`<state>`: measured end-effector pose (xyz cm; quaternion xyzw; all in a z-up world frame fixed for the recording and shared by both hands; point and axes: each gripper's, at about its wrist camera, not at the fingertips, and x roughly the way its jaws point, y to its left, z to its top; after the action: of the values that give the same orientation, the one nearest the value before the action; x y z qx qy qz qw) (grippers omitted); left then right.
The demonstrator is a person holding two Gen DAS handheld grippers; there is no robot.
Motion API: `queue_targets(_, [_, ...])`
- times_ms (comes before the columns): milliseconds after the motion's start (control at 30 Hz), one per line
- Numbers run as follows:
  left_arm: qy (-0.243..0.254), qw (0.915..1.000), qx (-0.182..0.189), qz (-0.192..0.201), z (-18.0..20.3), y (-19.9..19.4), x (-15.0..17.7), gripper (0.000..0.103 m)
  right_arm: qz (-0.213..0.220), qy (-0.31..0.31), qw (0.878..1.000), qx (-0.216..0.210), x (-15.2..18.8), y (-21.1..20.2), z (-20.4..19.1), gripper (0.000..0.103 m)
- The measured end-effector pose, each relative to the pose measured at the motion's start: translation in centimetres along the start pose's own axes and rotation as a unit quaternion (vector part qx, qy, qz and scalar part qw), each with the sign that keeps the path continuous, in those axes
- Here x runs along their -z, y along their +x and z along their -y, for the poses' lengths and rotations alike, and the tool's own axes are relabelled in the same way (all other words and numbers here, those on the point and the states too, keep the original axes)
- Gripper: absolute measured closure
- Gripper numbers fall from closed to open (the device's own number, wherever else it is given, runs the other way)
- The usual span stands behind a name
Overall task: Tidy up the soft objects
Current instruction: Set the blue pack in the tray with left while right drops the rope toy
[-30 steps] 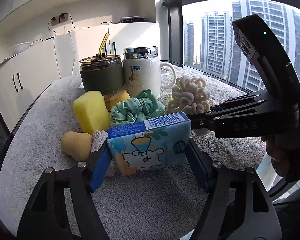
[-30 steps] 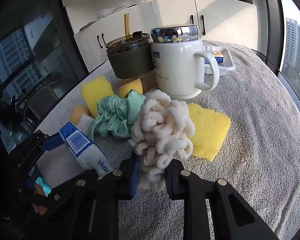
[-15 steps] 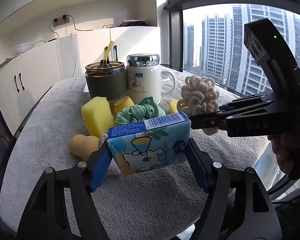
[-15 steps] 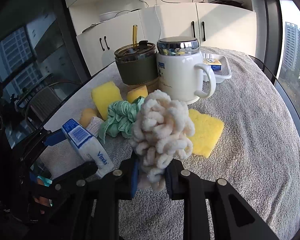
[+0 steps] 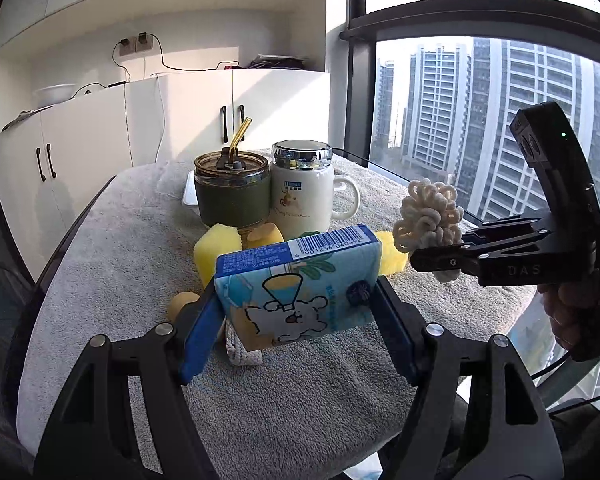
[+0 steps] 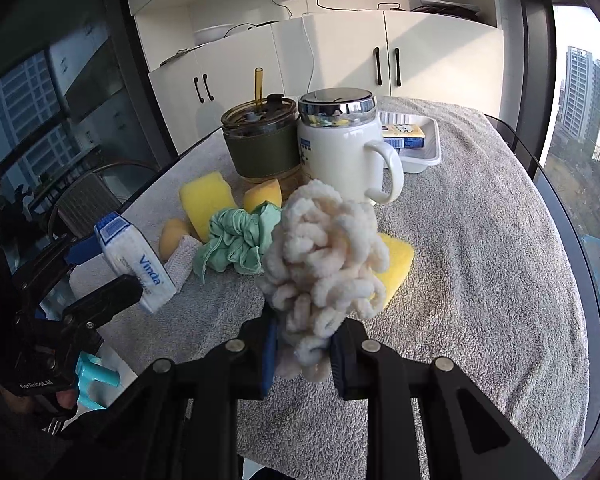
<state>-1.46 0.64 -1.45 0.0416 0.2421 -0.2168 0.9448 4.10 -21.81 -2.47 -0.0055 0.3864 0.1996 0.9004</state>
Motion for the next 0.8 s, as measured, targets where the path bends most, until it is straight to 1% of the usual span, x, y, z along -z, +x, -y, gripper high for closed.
queue_targets(200, [-0.026, 0.9996, -0.01, -0.004, -2.0, -0.6, -1.0, 0.033, 0.006, 0.008, 1.0, 0.018, -0.7, -1.3, 1.3, 0.079])
queue_targets(433, [-0.037, 0.9982, -0.048, -0.003, -6.2, -0.9, -3.4, 0.033, 0.016, 0.008, 0.999, 0.051, -2.5, -2.7, 3.3, 0.079])
queue_targets(567, [-0.026, 0.9975, -0.065, 0.003, -8.5, -0.7, -5.5, 0.033, 0.024, -0.007, 0.997, 0.075, -4.6, -3.3, 4.7, 0.079])
queue_targets(800, [-0.016, 0.9968, -0.077, 0.019, -11.6, 0.4, -9.6, 0.033, 0.046, -0.039, 0.993, 0.102, -9.1, -4.1, 6.5, 0.079])
